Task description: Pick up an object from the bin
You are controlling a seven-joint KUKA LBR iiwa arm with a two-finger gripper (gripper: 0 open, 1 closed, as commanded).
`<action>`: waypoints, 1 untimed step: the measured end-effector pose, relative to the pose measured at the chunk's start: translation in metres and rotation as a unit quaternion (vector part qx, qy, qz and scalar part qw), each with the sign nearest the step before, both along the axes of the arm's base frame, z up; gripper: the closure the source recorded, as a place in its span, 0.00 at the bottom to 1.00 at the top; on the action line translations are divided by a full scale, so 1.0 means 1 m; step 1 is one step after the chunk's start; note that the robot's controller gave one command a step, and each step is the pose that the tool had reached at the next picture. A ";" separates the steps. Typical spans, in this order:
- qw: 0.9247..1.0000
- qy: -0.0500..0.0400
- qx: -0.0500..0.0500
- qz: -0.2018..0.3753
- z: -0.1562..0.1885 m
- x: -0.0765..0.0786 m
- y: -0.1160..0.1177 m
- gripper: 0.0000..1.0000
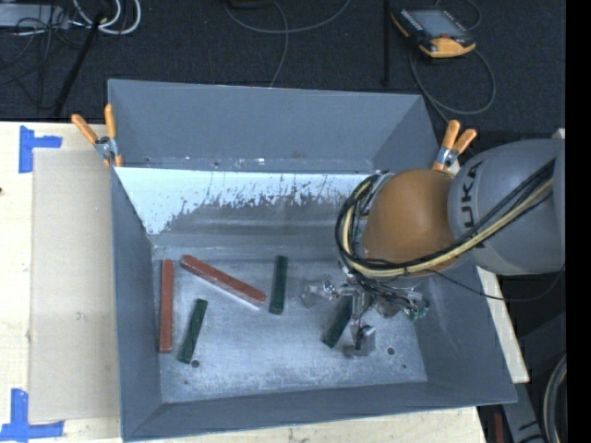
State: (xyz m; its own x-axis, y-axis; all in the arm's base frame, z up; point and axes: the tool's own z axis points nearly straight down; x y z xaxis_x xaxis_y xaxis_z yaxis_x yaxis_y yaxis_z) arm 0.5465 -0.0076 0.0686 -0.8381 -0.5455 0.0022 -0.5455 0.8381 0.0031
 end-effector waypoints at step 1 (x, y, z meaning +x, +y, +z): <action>1.000 -0.001 0.000 0.000 0.000 0.000 0.000 0.00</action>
Offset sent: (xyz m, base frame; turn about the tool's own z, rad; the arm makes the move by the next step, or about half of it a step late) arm 0.0000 0.0000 0.0000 0.0000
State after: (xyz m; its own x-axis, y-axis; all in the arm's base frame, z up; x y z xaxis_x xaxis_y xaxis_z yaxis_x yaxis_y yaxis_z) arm 0.5464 -0.0075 0.0681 -0.8384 -0.5451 0.0011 -0.5451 0.8384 0.0018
